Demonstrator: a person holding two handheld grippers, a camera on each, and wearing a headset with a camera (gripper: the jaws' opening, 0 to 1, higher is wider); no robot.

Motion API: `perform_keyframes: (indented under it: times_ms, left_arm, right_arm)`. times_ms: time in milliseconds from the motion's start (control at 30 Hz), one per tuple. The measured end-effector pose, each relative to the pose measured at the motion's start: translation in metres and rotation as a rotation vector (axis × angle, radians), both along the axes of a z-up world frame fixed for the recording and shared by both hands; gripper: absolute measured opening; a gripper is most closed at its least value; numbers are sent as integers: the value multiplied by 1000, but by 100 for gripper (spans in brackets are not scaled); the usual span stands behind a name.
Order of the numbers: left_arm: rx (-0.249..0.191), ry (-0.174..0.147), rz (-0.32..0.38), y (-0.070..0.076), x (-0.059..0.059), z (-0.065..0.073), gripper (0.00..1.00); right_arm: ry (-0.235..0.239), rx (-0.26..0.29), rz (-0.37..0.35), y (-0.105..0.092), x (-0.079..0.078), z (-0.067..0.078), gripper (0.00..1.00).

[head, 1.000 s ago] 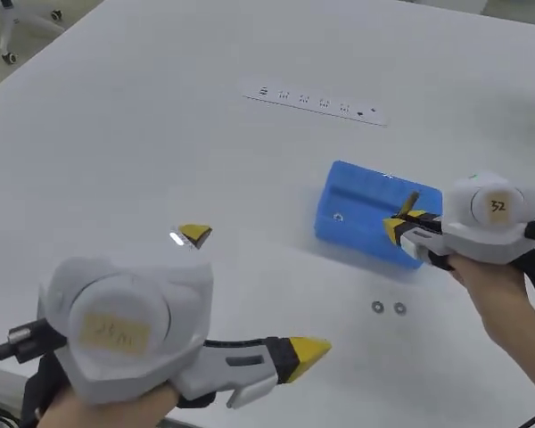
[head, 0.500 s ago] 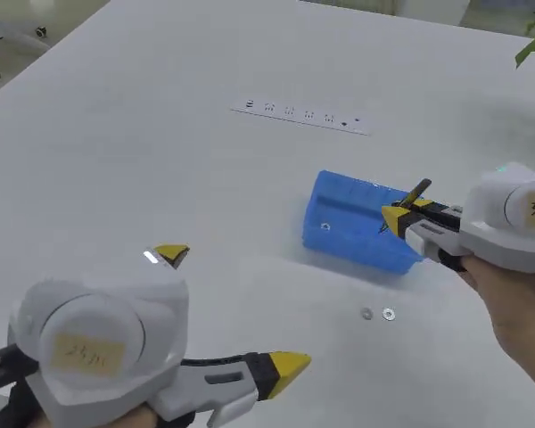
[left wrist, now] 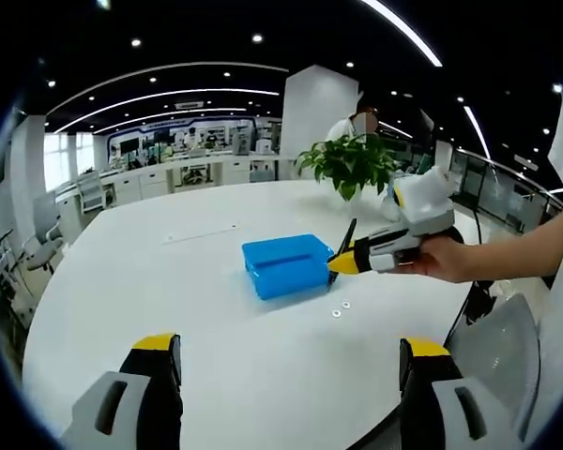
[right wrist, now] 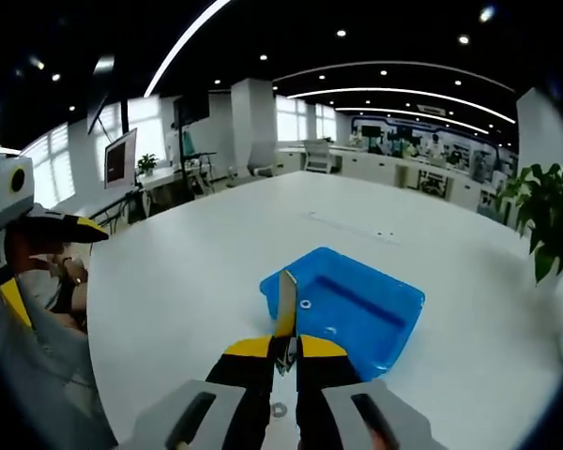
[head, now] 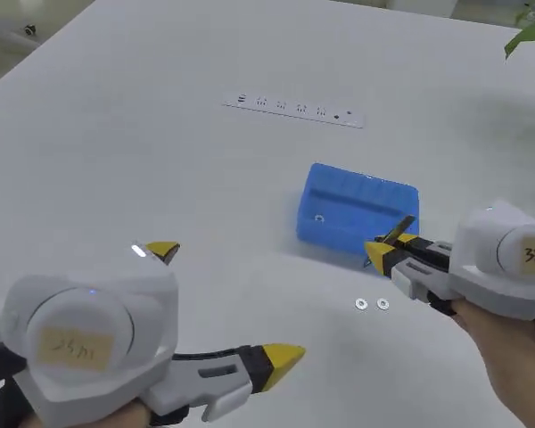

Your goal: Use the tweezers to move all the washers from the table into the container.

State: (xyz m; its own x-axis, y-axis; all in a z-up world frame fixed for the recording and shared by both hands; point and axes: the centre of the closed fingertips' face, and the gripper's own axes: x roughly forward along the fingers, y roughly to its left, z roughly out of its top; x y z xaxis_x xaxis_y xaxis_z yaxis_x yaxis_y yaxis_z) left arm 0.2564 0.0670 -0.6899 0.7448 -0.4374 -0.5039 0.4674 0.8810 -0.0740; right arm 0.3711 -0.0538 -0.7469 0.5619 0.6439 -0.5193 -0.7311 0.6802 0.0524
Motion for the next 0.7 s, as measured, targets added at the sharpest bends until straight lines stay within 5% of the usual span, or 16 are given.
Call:
perform_keyframes:
  times_ms: [333,700]
  left_arm:
    - [7,18,-19,-4,-2,-7,99]
    - [11,35,-12,-3,-1,-9,99]
  right_arm:
    - [73,-26,2,-8,-6,-29,5]
    - [74,-53,11,-9,-9,-36,5]
